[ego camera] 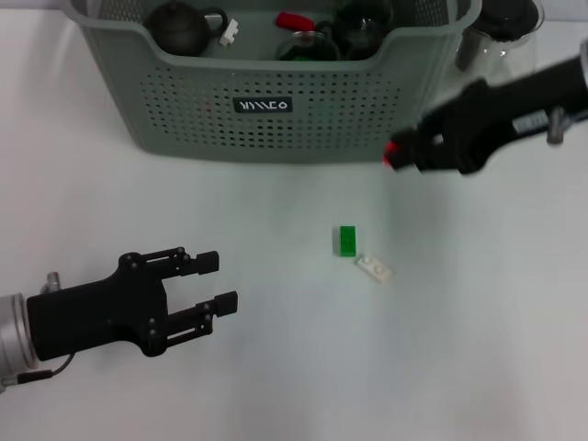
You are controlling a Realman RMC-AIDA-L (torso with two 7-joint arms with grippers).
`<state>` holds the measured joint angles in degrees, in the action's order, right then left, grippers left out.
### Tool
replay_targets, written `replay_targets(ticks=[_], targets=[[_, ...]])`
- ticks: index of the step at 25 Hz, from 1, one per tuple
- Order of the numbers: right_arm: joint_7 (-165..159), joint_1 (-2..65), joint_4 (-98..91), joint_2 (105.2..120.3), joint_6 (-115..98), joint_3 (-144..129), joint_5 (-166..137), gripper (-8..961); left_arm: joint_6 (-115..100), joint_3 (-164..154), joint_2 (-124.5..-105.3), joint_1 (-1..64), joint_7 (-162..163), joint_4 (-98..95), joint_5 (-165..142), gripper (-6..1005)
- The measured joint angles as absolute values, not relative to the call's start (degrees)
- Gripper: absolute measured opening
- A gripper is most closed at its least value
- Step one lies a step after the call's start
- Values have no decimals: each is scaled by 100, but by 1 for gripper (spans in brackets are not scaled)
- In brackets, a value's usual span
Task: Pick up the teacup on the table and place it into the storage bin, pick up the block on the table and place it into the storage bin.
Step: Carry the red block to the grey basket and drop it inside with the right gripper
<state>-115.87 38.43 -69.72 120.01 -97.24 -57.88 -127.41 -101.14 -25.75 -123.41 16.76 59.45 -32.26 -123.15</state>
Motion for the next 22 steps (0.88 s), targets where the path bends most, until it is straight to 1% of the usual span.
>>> replay_targets(ticks=[6,12,17,22], targets=[[-11683,3925,-7313,12022,-9319,-5654,-11786,198,-10097,-2509,-12340,1689,5951,-3220,-12277,571],[-12162,4183,-7252,12036,-7594,-6313,-11571,198,-10092,-2428,-12340,1727,5942,-3187,-12275,571],[-13086,4909,-6669,12007,-6443,-6699,-12350,200,-10091,-2426,-12354,1782,5960,-3163,-12275,571],[-14338,6100,-5380,11996,-5840,-6709,-13888,205,-10090,-2425,-12377,1835,5962,-3139,-12286,571]])
